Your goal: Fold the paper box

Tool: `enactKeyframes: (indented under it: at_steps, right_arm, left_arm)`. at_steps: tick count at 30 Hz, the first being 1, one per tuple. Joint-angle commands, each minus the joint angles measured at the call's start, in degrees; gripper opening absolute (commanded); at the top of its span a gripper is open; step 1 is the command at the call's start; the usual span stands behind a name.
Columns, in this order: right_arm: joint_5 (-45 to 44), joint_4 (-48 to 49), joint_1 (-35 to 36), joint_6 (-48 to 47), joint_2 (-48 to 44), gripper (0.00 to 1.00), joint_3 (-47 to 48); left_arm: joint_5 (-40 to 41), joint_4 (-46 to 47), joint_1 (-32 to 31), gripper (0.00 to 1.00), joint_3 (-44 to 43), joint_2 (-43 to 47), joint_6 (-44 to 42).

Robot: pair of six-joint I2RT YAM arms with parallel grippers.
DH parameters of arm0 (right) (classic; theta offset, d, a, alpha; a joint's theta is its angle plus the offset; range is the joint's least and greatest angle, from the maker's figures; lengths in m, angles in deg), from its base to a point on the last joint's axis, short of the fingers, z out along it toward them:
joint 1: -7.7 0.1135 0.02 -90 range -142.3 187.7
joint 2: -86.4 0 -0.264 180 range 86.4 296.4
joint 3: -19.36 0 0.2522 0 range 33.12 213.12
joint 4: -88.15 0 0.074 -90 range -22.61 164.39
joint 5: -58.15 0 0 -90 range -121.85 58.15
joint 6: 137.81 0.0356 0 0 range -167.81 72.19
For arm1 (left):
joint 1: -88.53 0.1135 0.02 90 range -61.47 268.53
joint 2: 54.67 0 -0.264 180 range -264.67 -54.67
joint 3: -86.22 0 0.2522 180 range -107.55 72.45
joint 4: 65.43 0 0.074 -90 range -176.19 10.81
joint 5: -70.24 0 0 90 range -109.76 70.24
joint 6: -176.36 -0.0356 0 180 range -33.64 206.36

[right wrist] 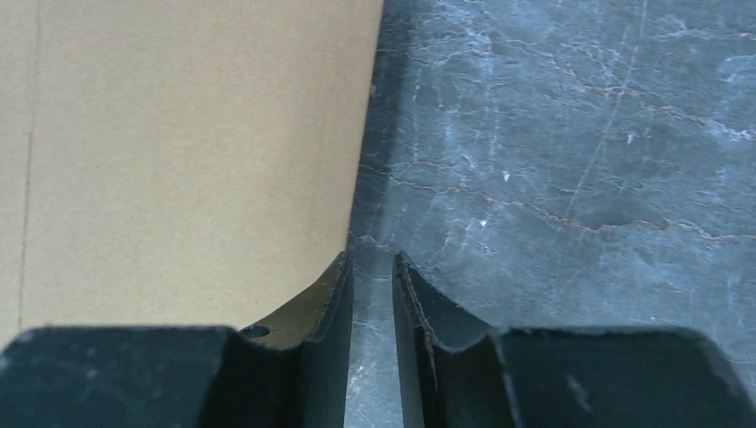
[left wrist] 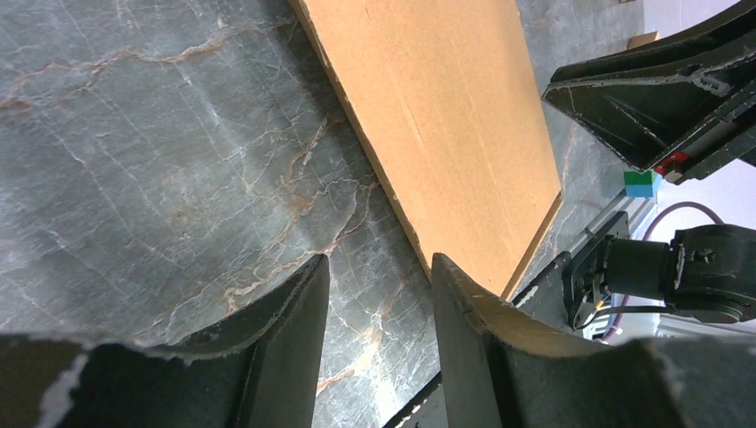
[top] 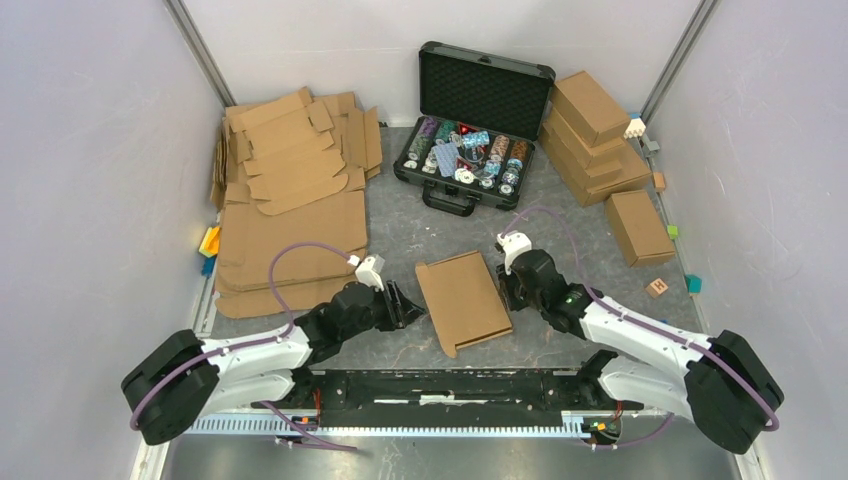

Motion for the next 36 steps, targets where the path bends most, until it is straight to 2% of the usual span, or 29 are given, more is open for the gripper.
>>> enactKeyframes:
  at_steps: [1,7,13,19,29,36]
  right_arm:
    - [-5.2,2.0,-0.1,-0.4,0.3,0.27,-0.9]
    - [-4.5,2.2,-0.1,-0.9,1.1,0.26,-2.0]
    - [-6.8,-0.3,-0.1,-1.1,-1.8,0.30,1.0]
    - [0.1,0.6,-0.1,-2.1,-3.0,0.36,2.6]
    - [0.9,1.5,-0.1,-3.0,2.2,0.37,1.2]
    - [-3.3,-0.7,-0.1,-3.2,4.1,0.36,1.2]
  left_arm:
    - [-0.2,-2.0,0.9,0.53,-0.7,1.7,-2.9]
    - [-0.7,-2.1,2.0,0.52,-0.3,1.7,-2.7]
    - [-2.1,-2.6,3.8,0.51,0.7,3.3,-2.3]
    - [-2.5,-3.7,4.8,0.51,1.1,4.6,-2.7]
    - [-3.6,-5.3,6.1,0.50,0.6,5.0,-3.5]
    - [-3.8,-5.2,6.8,0.50,0.6,3.7,-3.8]
